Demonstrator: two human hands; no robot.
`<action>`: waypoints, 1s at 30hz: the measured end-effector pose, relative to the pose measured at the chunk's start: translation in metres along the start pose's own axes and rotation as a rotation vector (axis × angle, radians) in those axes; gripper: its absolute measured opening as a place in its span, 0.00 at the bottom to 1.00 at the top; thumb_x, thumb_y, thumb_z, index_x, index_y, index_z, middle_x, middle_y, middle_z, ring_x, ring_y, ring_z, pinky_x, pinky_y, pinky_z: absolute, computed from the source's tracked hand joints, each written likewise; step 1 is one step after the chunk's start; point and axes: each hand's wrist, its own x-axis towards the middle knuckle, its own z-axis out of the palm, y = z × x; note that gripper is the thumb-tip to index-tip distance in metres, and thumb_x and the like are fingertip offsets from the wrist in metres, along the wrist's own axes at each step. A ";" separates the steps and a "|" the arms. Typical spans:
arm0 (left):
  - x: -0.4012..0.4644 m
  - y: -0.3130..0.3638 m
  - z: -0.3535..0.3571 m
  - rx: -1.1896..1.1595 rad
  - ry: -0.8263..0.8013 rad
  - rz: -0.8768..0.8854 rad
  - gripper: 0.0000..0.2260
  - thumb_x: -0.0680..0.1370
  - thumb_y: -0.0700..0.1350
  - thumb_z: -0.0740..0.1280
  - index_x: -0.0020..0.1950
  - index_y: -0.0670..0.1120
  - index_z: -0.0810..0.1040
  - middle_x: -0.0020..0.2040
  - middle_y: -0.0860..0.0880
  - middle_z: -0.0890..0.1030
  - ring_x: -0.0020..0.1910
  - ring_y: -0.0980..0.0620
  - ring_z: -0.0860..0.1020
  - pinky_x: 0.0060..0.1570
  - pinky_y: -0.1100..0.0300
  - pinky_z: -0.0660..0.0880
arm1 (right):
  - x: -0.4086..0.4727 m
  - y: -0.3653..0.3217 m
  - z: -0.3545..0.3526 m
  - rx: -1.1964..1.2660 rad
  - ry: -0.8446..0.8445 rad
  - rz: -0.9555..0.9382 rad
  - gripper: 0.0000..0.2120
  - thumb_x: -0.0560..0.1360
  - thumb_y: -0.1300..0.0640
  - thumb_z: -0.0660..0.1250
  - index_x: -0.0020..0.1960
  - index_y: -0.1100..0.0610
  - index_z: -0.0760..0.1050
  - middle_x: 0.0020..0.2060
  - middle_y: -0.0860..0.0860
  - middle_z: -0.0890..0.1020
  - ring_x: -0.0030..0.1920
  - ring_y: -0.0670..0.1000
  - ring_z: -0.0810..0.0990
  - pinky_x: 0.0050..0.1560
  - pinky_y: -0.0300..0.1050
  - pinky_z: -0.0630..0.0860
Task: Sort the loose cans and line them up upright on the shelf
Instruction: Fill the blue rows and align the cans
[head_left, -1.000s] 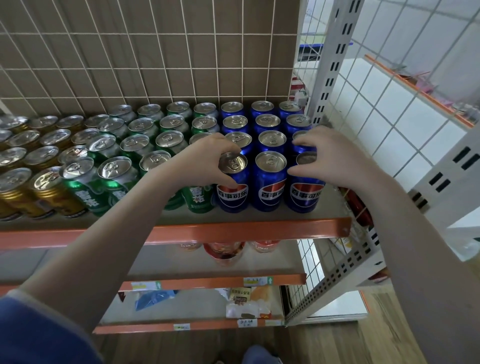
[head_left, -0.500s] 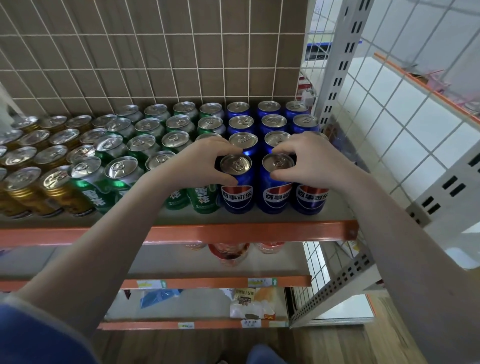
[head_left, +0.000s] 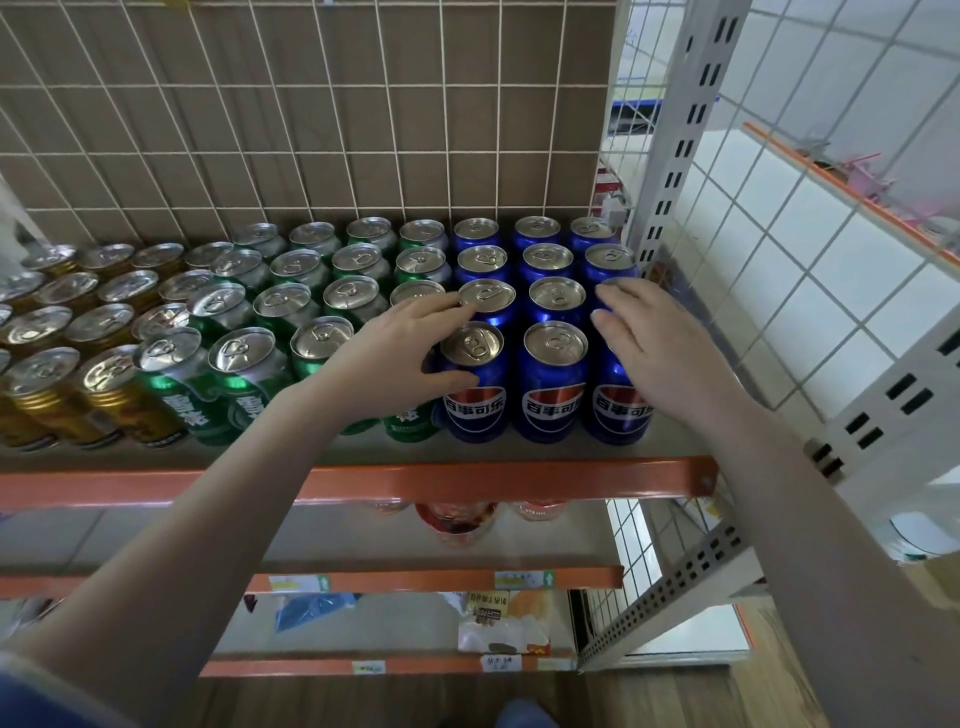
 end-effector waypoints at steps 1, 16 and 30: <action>-0.001 0.000 0.002 0.023 -0.008 0.003 0.33 0.76 0.59 0.64 0.77 0.51 0.56 0.77 0.51 0.58 0.76 0.51 0.54 0.72 0.53 0.54 | -0.001 0.003 0.003 0.033 0.011 0.038 0.23 0.81 0.47 0.50 0.72 0.56 0.64 0.71 0.52 0.67 0.71 0.51 0.63 0.68 0.45 0.60; 0.002 -0.002 -0.002 -0.047 -0.019 0.006 0.39 0.70 0.71 0.45 0.75 0.51 0.63 0.75 0.52 0.64 0.74 0.52 0.59 0.70 0.53 0.56 | 0.004 0.011 -0.007 0.254 -0.010 0.150 0.19 0.82 0.50 0.52 0.70 0.53 0.69 0.68 0.50 0.72 0.67 0.50 0.69 0.60 0.40 0.63; 0.018 -0.005 -0.002 -0.111 0.155 -0.084 0.17 0.82 0.51 0.56 0.68 0.49 0.73 0.68 0.50 0.73 0.68 0.51 0.68 0.63 0.60 0.61 | 0.089 0.014 -0.008 0.104 -0.087 0.162 0.18 0.80 0.56 0.58 0.68 0.58 0.70 0.64 0.57 0.75 0.61 0.57 0.74 0.57 0.47 0.69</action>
